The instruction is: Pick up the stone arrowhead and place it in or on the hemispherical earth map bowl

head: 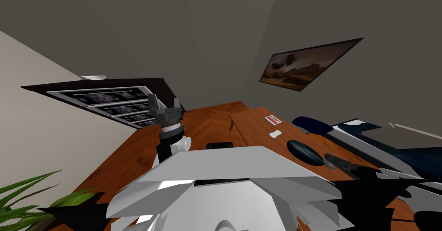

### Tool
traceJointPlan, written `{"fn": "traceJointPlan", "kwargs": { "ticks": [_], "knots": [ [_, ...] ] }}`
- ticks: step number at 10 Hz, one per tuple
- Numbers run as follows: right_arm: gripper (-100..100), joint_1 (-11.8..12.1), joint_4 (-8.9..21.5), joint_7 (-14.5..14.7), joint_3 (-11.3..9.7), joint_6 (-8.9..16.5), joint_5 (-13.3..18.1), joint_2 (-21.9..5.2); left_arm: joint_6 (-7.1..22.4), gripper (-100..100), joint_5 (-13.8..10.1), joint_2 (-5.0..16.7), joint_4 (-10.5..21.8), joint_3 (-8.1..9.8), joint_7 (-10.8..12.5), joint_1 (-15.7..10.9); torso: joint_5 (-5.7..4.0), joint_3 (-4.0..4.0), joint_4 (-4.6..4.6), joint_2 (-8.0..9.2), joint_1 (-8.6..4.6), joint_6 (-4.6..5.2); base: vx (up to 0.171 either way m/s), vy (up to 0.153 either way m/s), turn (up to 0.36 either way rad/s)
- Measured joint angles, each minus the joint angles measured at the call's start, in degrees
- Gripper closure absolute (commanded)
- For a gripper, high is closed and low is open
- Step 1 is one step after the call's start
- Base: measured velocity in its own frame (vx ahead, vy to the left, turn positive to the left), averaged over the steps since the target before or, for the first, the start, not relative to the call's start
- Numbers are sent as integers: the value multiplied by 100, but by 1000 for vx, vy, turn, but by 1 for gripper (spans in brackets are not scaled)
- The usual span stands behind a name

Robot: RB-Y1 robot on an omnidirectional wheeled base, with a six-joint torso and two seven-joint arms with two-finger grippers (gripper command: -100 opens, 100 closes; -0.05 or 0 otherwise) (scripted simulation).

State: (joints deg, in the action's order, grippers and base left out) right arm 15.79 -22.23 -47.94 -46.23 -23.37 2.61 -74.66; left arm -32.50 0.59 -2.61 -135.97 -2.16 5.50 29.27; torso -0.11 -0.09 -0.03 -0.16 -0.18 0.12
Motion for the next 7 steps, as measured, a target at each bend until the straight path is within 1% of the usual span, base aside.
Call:
{"fn": "traceJointPlan", "kwargs": {
  "ticks": [1,2,3,4,5,6,7],
  "knots": [
    [100,-32,101,-61,-44,-70,14,31,0,0,0,0,0,0,0,0,0,3,1,5,3,2,29,-35,130],
    [100,82,30,-202,-95,-100,-24,-20,0,0,0,0,0,0,0,0,1,1,1,0,1,-4,31,-49,69],
    [100,147,7,-290,-103,-124,-56,-35,0,0,0,0,0,0,0,0,0,-1,0,-1,-3,1,15,-28,-8],
    [100,132,68,-314,-117,-163,-53,-16,0,0,0,0,0,0,0,0,0,2,1,4,2,5,15,-17,45],
    [100,53,320,-365,-186,-304,-17,71,0,0,0,0,0,0,0,0,1,3,1,5,6,3,21,-29,75],
    [100,92,338,-459,-228,-373,-27,58,0,0,0,0,0,0,0,0,2,2,2,3,5,0,34,-47,112],
    [100,256,158,-569,-227,-337,-98,-27,0,0,0,0,0,0,0,0,2,0,1,-2,-1,-2,24,-51,84]
  ]
}}
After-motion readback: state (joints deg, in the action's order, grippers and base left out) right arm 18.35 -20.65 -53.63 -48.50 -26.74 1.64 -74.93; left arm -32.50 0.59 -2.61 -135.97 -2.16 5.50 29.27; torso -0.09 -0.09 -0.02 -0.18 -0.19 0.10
